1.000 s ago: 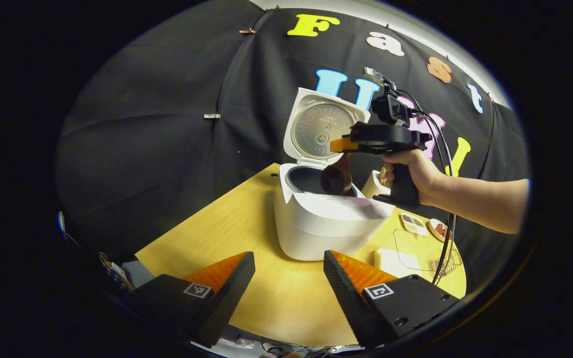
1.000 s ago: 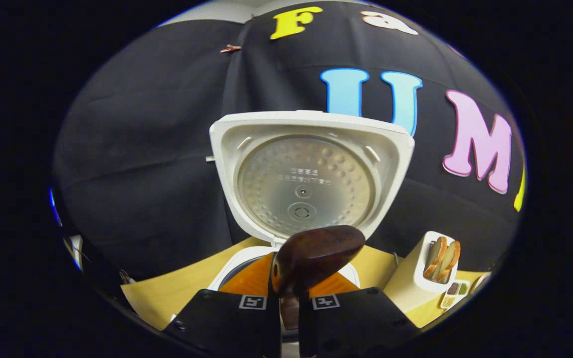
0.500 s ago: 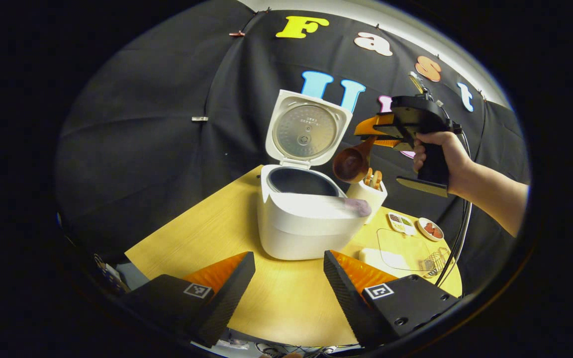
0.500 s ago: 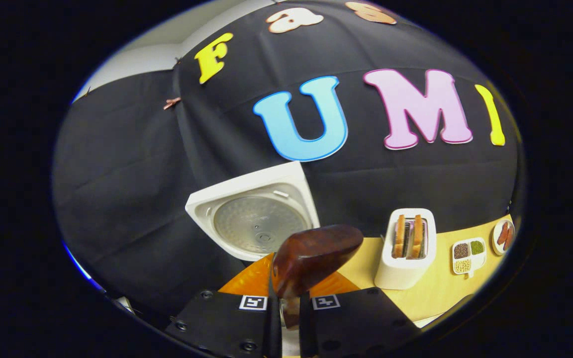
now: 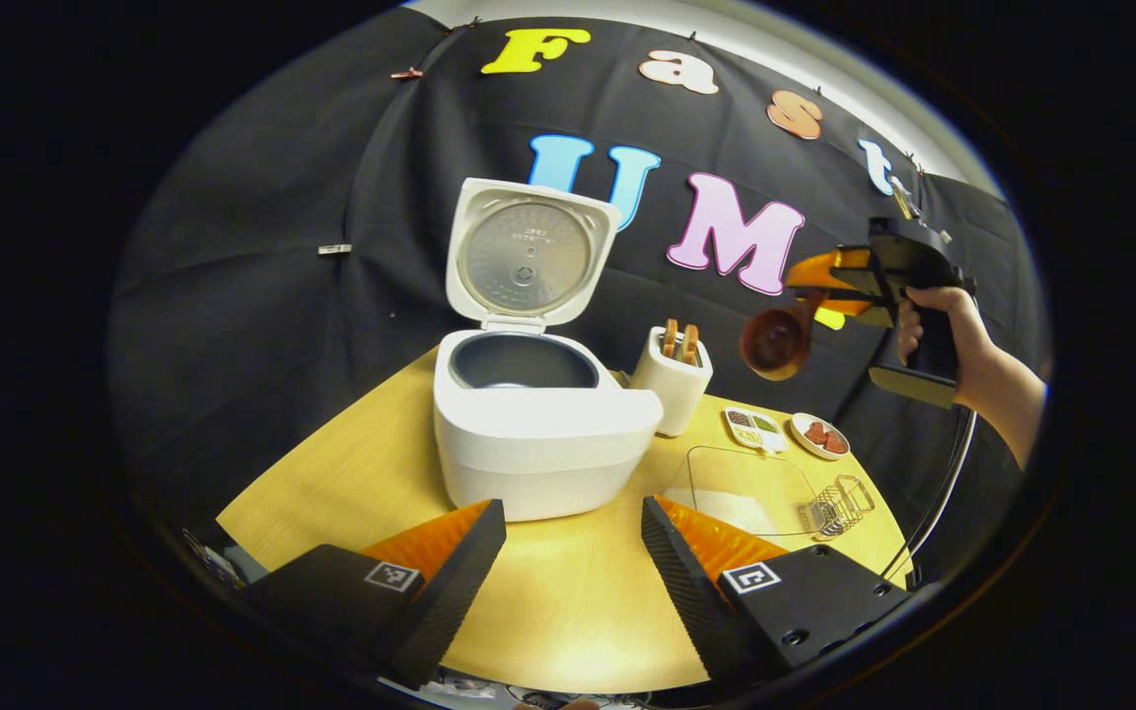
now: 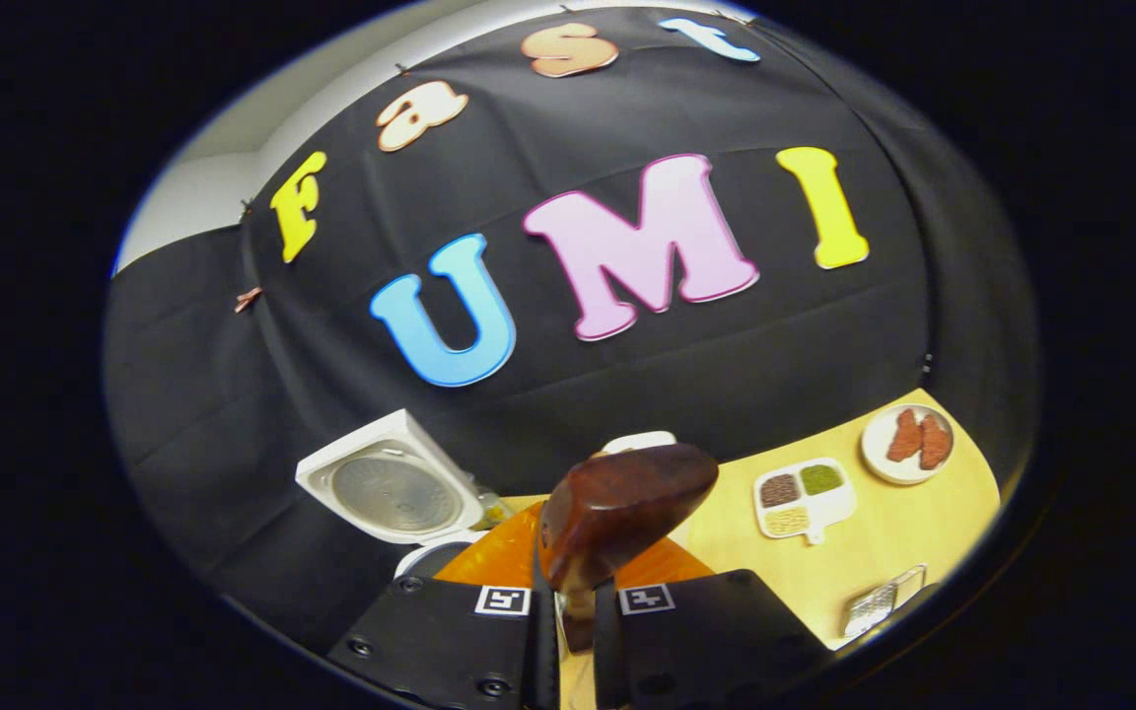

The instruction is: Close the left gripper, press the button to open the rice cooker; take a wooden spoon from the chopstick holder with the right hand, scoop a spoonful of rice and pour it into the rice cooker, then put the wooden spoon back into the chopstick holder.

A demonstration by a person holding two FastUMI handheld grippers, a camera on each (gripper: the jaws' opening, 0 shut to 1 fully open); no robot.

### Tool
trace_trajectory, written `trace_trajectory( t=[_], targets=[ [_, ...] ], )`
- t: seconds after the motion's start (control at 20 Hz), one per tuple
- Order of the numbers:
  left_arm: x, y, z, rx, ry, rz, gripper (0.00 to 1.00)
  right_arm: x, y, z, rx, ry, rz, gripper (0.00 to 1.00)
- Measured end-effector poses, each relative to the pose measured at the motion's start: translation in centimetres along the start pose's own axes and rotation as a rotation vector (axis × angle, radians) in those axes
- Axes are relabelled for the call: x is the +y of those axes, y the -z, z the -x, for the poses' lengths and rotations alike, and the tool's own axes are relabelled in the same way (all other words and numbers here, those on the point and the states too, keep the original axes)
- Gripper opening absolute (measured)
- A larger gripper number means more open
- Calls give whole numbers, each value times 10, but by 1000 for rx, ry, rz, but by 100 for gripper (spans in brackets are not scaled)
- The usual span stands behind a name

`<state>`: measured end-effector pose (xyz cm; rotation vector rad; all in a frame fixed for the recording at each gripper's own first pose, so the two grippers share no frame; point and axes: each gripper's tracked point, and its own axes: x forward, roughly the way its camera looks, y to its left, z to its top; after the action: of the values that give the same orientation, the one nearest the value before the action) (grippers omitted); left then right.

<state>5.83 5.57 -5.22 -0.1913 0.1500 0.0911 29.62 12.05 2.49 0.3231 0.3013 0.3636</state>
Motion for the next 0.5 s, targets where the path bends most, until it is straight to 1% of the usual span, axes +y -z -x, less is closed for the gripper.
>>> trace_trajectory(
  t=[0.1, 0.25, 0.35, 0.5],
  targets=[
    [-17, -4, -8, -3, 5, -9, 96, -50, -8, 11, -9, 61, 9, 18],
    [-43, -11, -16, -10, 7, -17, 96, -113, -18, 32, -19, 131, 3, 18],
    [-61, -12, -21, -7, 13, -33, 96, -147, -21, 45, -19, 171, -12, 18],
    [-85, -11, -27, 1, 20, -71, 96, -193, -11, 58, 0, 218, -41, 18]
  ],
)
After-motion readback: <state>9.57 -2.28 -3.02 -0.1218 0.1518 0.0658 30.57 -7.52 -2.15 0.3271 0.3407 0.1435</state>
